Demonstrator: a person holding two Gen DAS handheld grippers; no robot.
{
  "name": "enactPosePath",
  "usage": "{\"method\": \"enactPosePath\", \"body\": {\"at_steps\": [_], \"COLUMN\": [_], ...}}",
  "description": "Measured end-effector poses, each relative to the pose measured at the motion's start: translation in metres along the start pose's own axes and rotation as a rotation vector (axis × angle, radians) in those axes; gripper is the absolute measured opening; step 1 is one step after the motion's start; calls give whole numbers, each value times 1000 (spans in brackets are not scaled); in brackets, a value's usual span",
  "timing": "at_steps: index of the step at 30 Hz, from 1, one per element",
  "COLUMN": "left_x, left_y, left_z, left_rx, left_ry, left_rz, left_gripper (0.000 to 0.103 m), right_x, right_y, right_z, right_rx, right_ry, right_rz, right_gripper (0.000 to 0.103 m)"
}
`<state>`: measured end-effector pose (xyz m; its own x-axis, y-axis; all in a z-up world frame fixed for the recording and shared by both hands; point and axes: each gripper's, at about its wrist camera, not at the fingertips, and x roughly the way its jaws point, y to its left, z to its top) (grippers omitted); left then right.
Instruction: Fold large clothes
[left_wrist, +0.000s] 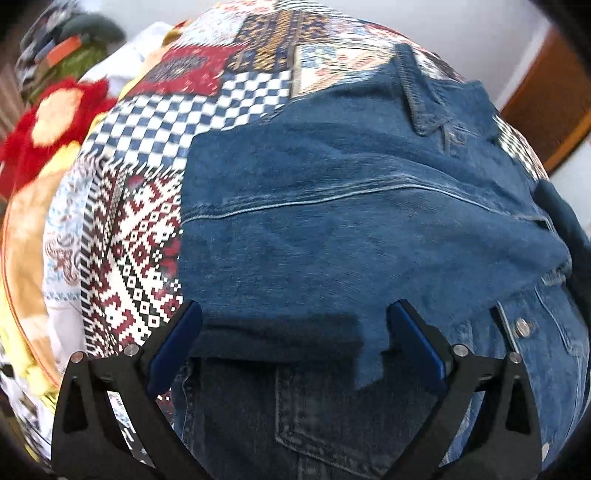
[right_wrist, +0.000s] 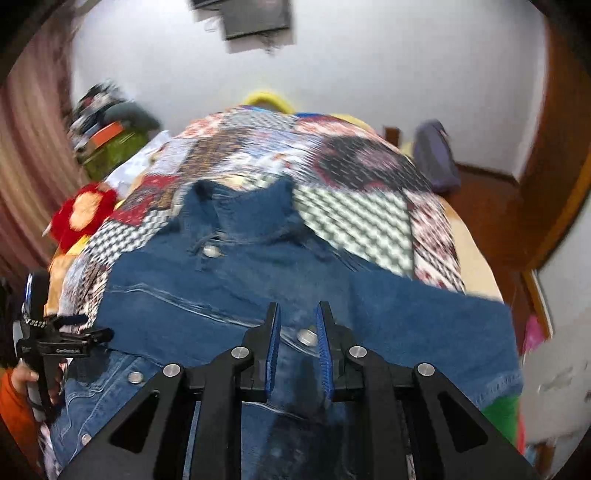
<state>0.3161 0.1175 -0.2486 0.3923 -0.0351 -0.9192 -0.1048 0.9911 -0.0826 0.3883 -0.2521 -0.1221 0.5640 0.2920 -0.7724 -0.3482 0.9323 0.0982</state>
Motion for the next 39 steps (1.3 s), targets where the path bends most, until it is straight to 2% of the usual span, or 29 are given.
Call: {"method": "enactPosePath", "body": {"at_steps": [3,6,9,13,14,16,17,19,20,21,22,25,29,33,39], "left_x": [-13,-26,-22,5,10,14,14,15,16,16,16,11,1,-12,-51], "left_y": [-14,-29,-40,-46,-47,-45,-44,-40,-38,-38,-38,-41,-46,-51,-57], "left_z": [1,6,14,18,15,11,9,7,6,5,3,-2,-9,-11,7], "left_rx": [45,81,102,128,132,117,110,93,86,83,82,97,127,139,96], "left_ry": [-26,-73,-84,-28,-16,-16,-18,-8,-5,-5,-8,-17,-17,-32,-140], "left_rz": [-10,-24,-16,5,6,-10,-19,-46,-52,-54,-53,-36,8,46,37], "left_gripper": [102,102,102,102,103,103,103,103,103,103,103,103,103,103,103], "right_x": [9,33,60,111,121,125,123,122,122,122,122,119,98,60,2], "right_y": [35,72,99,120,120,120,119,118,116,116,113,95,72,45,-7], "right_z": [12,17,11,-12,-19,-25,-26,-28,-29,-30,-32,-30,-25,-14,-4], "right_rx": [-94,-165,-225,-311,-331,-374,-393,-439,-481,-506,-524,-444,-344,-215,4], "right_ry": [29,124,211,378,402,386,375,359,325,303,293,321,300,230,129], "right_rz": [54,131,169,133,119,132,136,76,-27,-76,-88,-49,-44,-5,49], "right_gripper": [16,16,16,16,16,17,21,56,87,93,93,93,93,93,93]}}
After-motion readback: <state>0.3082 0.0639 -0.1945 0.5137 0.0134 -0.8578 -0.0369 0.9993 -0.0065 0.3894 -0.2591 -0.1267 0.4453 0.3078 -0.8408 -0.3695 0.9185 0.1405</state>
